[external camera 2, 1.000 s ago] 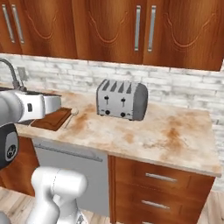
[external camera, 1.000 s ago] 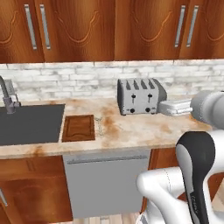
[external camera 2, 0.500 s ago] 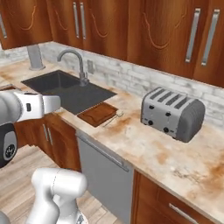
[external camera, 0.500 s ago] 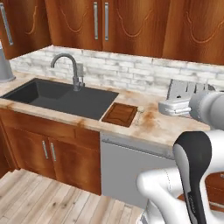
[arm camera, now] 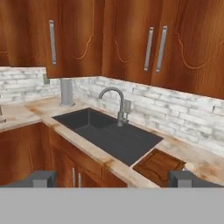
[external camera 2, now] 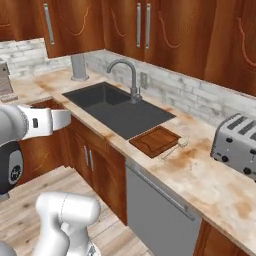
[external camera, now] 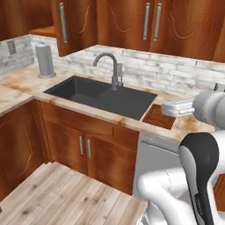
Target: Grab the spray bottle from the cabinet, then place it next to the cutting board for sanitizing. Then grab the dish brush from the countertop next to the sink and place it next to the cutting board.
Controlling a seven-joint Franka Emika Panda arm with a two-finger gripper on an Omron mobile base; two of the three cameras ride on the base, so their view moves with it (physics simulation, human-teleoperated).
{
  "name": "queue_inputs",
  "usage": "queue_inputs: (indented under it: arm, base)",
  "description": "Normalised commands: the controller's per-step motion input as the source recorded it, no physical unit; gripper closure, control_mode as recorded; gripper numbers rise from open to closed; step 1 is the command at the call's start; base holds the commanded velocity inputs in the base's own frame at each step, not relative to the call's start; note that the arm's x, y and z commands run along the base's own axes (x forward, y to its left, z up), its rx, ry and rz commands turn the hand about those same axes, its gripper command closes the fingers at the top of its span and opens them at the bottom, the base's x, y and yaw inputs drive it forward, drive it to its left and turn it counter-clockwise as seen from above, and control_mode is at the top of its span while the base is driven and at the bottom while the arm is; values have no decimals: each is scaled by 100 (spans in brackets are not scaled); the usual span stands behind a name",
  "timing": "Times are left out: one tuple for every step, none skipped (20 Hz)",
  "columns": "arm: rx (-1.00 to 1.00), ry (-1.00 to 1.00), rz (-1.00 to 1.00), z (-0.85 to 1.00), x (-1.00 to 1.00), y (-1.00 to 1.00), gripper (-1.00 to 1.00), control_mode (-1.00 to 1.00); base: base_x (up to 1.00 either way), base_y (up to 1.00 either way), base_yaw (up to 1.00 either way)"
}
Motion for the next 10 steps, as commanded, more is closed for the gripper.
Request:
queue_inputs:
  arm:
    - [0, 0, 0, 0, 0, 0, -100, 100]
    - [0, 0, 0, 0, 0, 0, -100, 100]
    - [0, 0, 0, 0, 0, 0, -100, 100]
    - [0, 0, 0, 0, 0, 0, -100, 100]
    - [0, 0, 0, 0, 0, 0, -100, 100]
    - [0, 0, 0, 0, 0, 0, -100, 100]
    - [0, 0, 0, 0, 0, 0, -100, 100]
    - [0, 0, 0, 0, 0, 0, -100, 100]
    - [0, 0, 0, 0, 0, 0, -100, 100]
    - [0, 0, 0, 0, 0, 0, -100, 100]
  base:
    - [30, 100, 7]
    - [33, 100, 7]
    - [34, 100, 7]
    - [27, 100, 5]
    - [29, 100, 4]
    - [41, 100, 2]
    - [51, 100, 0]
    - [51, 100, 0]
    - [59, 100, 0]
    - [66, 100, 0]
